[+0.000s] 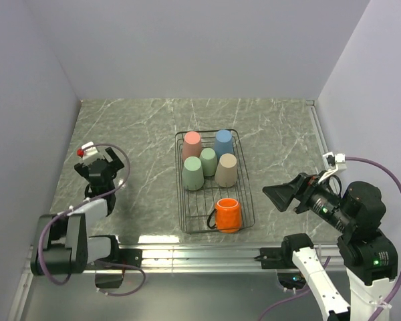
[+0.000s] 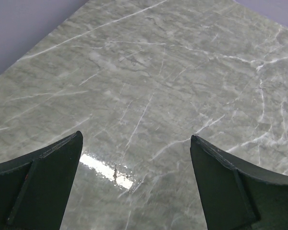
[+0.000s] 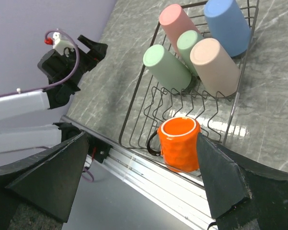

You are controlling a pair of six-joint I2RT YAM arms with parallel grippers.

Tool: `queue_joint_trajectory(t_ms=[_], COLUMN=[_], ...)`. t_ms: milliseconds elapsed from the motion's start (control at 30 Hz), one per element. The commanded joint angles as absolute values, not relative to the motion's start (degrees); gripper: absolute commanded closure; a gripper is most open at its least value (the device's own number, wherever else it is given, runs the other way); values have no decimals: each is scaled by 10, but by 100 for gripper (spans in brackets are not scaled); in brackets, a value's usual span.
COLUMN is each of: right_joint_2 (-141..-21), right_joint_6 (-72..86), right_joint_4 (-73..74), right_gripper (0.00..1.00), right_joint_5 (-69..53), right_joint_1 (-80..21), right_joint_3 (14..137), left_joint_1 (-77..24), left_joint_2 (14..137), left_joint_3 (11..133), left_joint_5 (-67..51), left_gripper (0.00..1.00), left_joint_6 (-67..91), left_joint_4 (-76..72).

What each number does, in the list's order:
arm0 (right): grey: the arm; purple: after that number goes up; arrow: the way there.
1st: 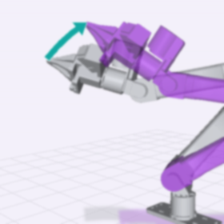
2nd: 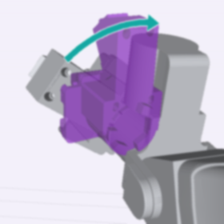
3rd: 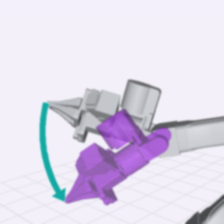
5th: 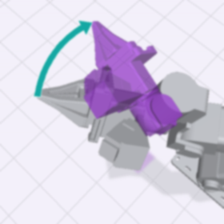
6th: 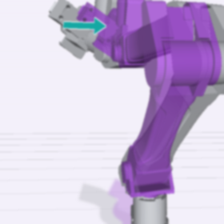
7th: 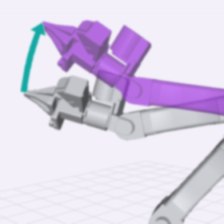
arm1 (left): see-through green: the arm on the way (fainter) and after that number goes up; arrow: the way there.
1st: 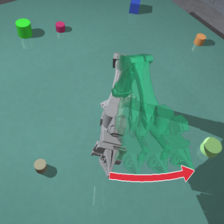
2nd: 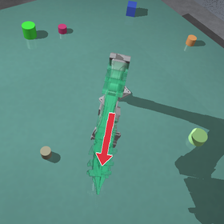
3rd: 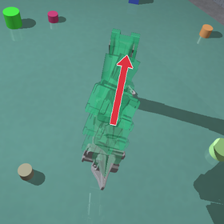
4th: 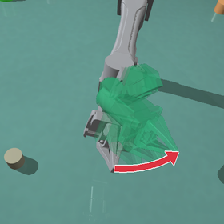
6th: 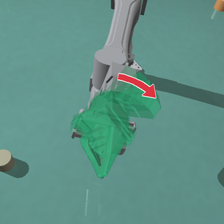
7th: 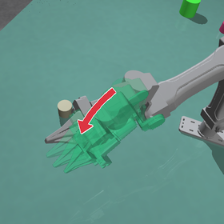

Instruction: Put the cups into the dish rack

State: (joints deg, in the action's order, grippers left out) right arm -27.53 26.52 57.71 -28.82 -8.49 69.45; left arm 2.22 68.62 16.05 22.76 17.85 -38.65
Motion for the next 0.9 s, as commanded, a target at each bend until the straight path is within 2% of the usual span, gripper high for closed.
queue_joint_trajectory(t_ms=[0,200,300,500,567,867], right_joint_2=[-284,-296,-295,-291,-287,-280], right_joint_6=[256,263,268,288,300,340], right_joint_4=[584,590,565,530,523,476], right_gripper=[0,0,0,0,0,0], right_joint_5=[-267,-251,-278,-289,-278,-244], right_joint_1=[-90,-90,-90,-91,-90,-91], right_joint_3=[710,720,708,686,677,644], left_joint_1=[25,24,14,4,4,4], left_joint_2=[726,788,811,846,835,833], left_joint_3=[171,156,185,132,142,139], left_joint_5=[219,194,154,105,104,109], left_gripper=[1,1,1,1,1,1], left_joint_6=[183,174,138,106,111,107], left_joint_4=[-493,-621,-598,-726,-690,-700])
